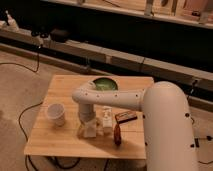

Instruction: Place the white sponge in the ceramic cup

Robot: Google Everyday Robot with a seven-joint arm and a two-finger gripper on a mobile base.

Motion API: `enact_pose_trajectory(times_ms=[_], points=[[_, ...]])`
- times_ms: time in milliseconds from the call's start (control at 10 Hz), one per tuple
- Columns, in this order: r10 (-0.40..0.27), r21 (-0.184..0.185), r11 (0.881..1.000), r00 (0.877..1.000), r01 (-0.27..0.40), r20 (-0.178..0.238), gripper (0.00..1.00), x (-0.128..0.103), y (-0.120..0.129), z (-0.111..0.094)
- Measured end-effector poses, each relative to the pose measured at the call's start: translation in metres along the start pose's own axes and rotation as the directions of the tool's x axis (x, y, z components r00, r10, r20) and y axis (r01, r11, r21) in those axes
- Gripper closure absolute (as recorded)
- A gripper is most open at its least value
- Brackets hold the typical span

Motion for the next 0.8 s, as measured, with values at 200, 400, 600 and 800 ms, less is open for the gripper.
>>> enact_pose_trajectory(times_ms=[200,400,600,800], points=[[0.009,0.008,1.0,1.0,-0.009,-0.004,0.55,0.003,0.001,0.001],[0.002,0.003,1.0,1.0,-0.002,-0.007,0.64,0.005,0.003,-0.001],[-0.013,0.003,1.0,1.0,0.013,-0.022,0.64,0.008,-0.001,-0.012],[-0.03,-0.023,0.999,0.998,0.029,-0.058,0.64,0.016,-0.004,-0.038]])
